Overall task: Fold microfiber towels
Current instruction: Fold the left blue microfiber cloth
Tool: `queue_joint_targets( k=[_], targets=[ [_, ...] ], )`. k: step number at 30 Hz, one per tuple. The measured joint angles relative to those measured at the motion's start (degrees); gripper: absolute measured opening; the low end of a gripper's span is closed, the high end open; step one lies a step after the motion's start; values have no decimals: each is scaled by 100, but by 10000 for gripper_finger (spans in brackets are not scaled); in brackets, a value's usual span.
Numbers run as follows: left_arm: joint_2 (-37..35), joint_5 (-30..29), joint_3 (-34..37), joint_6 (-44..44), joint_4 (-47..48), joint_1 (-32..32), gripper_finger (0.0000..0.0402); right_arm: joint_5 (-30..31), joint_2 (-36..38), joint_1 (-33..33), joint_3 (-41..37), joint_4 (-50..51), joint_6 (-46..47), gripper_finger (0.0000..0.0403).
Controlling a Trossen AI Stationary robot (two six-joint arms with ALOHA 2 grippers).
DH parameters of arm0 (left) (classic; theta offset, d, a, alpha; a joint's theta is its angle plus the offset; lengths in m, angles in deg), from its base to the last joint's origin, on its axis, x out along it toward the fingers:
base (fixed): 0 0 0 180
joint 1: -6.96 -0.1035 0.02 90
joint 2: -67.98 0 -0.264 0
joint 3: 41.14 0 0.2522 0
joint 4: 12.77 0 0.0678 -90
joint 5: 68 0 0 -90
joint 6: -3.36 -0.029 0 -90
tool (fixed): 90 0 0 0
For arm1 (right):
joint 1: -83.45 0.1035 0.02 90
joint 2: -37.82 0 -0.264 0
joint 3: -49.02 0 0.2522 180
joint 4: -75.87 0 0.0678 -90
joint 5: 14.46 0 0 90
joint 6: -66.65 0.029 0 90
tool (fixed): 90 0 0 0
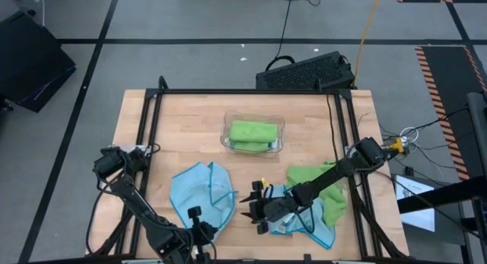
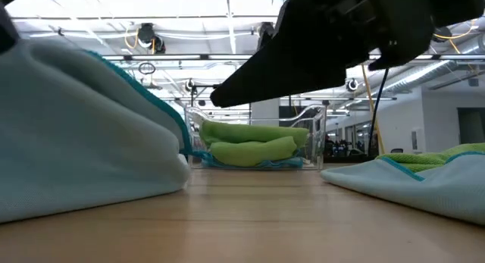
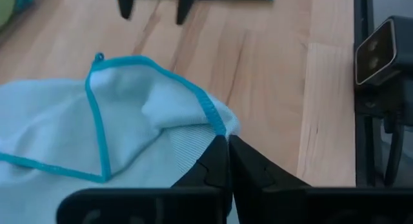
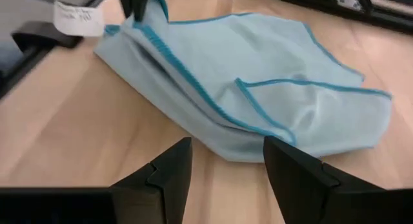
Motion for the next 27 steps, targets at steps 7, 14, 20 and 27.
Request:
queue_joint_targets(
  k=[7, 14, 20, 27],
  targets=[
    [51, 101, 0, 305, -44, -18, 19, 19, 2, -183, 0, 46, -415, 186],
    [51, 97, 0, 372, -69, -18, 6, 15, -216, -393, 0, -52, -720, 186],
    [51, 40, 0, 395, -96, -18, 18, 167, -591, -612, -9, -346, -762, 186],
    [51, -56, 0, 355, -94, -42, 5, -219, -934, -784, -2, -1161, -907, 179]
  ],
)
